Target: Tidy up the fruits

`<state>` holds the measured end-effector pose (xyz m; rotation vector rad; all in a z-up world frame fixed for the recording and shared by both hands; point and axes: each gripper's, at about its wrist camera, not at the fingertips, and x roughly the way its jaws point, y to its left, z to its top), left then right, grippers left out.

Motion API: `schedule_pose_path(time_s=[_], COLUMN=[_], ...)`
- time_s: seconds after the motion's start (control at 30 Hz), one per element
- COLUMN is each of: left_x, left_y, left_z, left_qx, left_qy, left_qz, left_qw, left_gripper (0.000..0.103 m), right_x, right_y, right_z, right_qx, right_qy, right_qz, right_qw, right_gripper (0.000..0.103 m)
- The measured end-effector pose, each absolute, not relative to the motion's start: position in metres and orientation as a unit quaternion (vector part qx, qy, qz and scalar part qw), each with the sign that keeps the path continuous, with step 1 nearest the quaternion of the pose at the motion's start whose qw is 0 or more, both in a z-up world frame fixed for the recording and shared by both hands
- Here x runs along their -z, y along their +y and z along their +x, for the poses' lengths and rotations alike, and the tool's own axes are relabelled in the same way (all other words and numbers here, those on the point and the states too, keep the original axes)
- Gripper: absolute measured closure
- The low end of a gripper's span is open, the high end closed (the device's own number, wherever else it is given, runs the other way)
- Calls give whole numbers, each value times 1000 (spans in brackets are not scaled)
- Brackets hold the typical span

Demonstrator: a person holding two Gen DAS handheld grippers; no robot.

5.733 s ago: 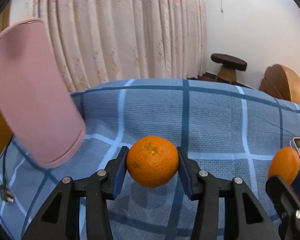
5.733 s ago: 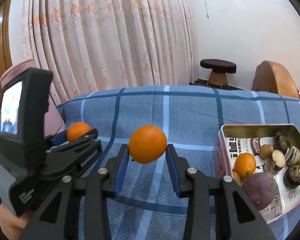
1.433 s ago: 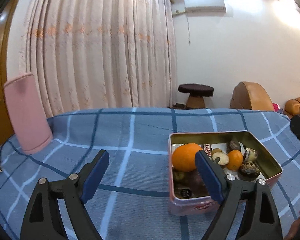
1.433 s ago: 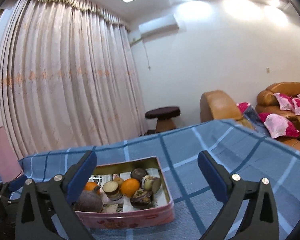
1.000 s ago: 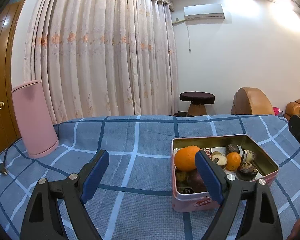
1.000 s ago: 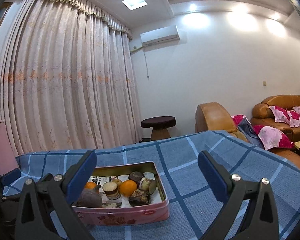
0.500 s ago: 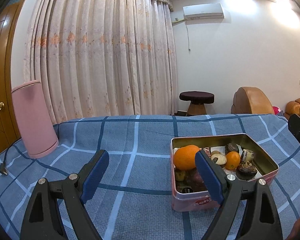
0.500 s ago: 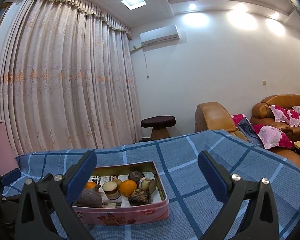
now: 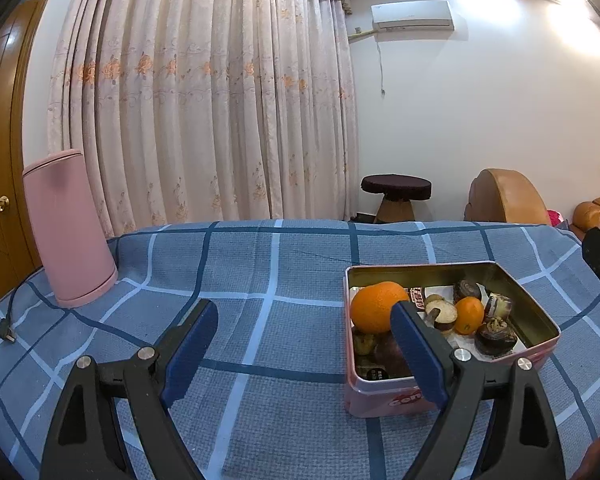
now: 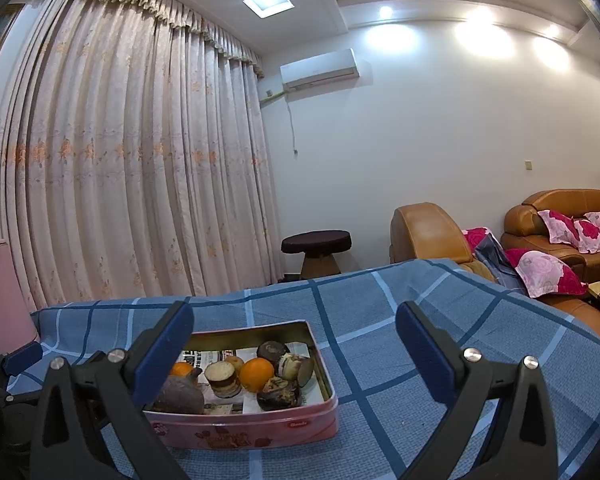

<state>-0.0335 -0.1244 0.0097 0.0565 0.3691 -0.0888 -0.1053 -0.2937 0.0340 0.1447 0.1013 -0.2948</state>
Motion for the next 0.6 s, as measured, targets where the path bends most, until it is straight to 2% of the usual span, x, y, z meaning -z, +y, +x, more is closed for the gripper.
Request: schedule_pose_path(time_s=[0.6], left_x=[-9], left_y=[-123], left_z=[-33], left_qx=[44], left_qy=[186], left_qz=[29], left_qw=[981], left_gripper=[14], right_x=[-33], right_y=[-294], right_z=[-106], right_qx=[147], right_qy=[51], right_qz=[72], right_qw=[985], right_gripper=[0])
